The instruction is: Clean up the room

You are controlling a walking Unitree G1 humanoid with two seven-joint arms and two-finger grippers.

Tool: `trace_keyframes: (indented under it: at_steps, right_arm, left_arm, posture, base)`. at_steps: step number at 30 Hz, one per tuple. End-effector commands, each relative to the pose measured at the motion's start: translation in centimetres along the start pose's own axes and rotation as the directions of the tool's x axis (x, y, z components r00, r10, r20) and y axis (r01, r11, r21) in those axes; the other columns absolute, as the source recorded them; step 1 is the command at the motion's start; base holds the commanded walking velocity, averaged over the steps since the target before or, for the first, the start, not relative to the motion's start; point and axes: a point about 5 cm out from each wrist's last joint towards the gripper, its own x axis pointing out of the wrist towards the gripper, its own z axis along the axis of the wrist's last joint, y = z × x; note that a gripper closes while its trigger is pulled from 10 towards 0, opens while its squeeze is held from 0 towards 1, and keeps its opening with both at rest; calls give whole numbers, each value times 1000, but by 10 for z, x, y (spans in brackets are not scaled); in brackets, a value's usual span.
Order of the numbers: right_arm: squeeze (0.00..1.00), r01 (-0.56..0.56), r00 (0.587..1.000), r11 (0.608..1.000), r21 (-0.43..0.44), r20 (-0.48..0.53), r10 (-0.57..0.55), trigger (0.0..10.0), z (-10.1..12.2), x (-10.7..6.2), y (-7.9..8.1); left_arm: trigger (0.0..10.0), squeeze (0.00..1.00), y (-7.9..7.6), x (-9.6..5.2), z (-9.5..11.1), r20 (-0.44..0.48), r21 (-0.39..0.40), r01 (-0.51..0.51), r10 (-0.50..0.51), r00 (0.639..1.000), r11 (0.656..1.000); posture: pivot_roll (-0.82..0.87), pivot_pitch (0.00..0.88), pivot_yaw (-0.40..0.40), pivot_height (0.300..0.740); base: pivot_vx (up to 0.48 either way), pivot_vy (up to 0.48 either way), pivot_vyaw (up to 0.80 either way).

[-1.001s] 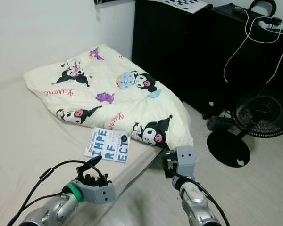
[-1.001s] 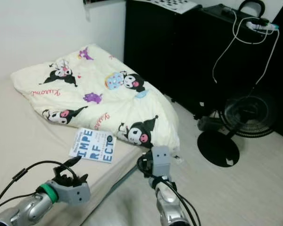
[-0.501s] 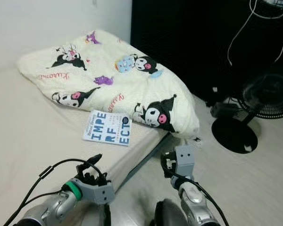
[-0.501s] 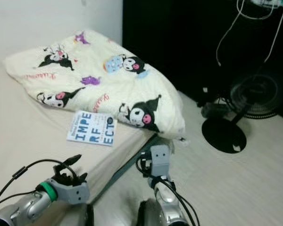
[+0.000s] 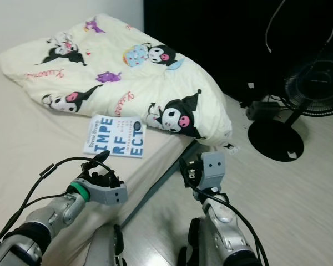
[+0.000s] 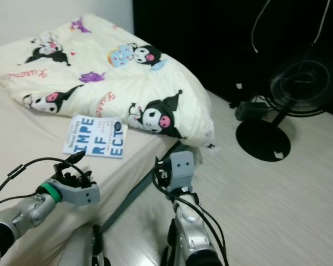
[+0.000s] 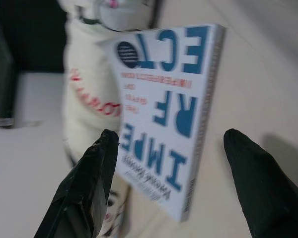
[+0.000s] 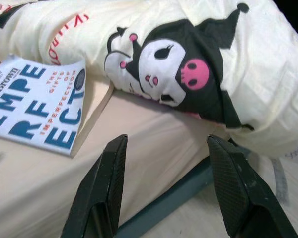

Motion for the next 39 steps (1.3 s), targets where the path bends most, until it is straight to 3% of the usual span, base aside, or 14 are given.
trace_keyframes:
  at_steps: [1,9,10,12,15,19,20,25,26,31,32,34,35,39]
  right_arm:
    - [0,-5,1000,1000,21,-21,6,10000,-3,-5,3]
    - [0,-35,999,999,-1,9,35,10000,15,-9,1]
    - [0,-38,999,999,-4,12,38,10000,18,-9,0]
    - [0,-38,999,999,-6,13,38,10000,20,-9,0]
    - [0,-40,999,999,-5,21,40,10000,25,-10,1]
    - [0,-39,999,999,8,31,39,10000,31,-11,5]
    - [0,-38,999,999,16,33,38,10000,35,-14,8]
    - [0,-37,999,999,23,33,36,10000,36,-16,9]
    - [0,-30,999,999,32,23,29,10000,39,-24,10]
    - [0,-20,1000,999,35,9,19,10000,43,-33,7]
    - [0,-17,1000,999,34,5,16,10000,45,-34,7]
    - [0,-15,1000,999,34,3,14,10000,46,-35,6]
    - [0,-10,1000,999,34,3,10,10000,47,-37,6]
    - [0,0,1000,999,37,-6,0,10000,52,-42,6]
  left_arm:
    - [10000,0,-12,-8,-4,-7,15,75,-75,997,997]
    - [10000,0,-4,6,0,-36,58,39,-37,999,998]
    - [9255,0,-1,8,-1,-48,75,16,-12,999,997]
    - [9255,0,2,10,-1,-53,87,0,4,999,996]
    - [7686,0,11,13,-4,-62,149,-45,55,997,988]
    - [8431,0,18,15,-10,-78,205,-60,77,994,977]
    - [7843,0,21,15,-14,-92,228,-56,79,993,972]
    - [7647,0,24,15,-17,-107,239,-56,84,991,969]
    - [4980,0,37,18,-25,-158,264,-93,139,978,960]
    - [4392,0,58,21,-36,-222,297,-153,224,949,943]
    - [2784,0,64,21,-39,-239,305,-161,239,941,939]
    - [2784,0,67,21,-41,-249,310,-166,248,936,936]
    - [2196,0,74,21,-45,-270,318,-171,263,926,932]
    - [2980,0,95,21,-56,-309,356,-194,311,899,914]
  posture:
    - [-34,266,0,596]
    - [-98,340,-37,596]
    - [-107,352,-43,596]
    - [-109,355,-44,596]
    - [-118,372,-44,596]
    - [-121,405,-38,596]
    - [-124,420,-37,596]
    - [-124,420,-37,596]
    - [-154,464,-46,596]
    - [-170,475,-51,596]
    - [-181,483,-55,596]
    - [-181,483,-55,596]
    - [-196,491,-58,596]
    - [-208,496,-61,596]
  base:
    - [0,0,0]
    - [0,0,0]
    - [0,0,0]
    - [0,0,0]
    - [0,0,0]
    - [0,0,0]
    - [0,0,0]
    - [0,0,0]
    - [0,0,0]
    - [0,0,0]
    - [0,0,0]
    - [0,0,0]
    - [0,0,0]
    - [0,0,0]
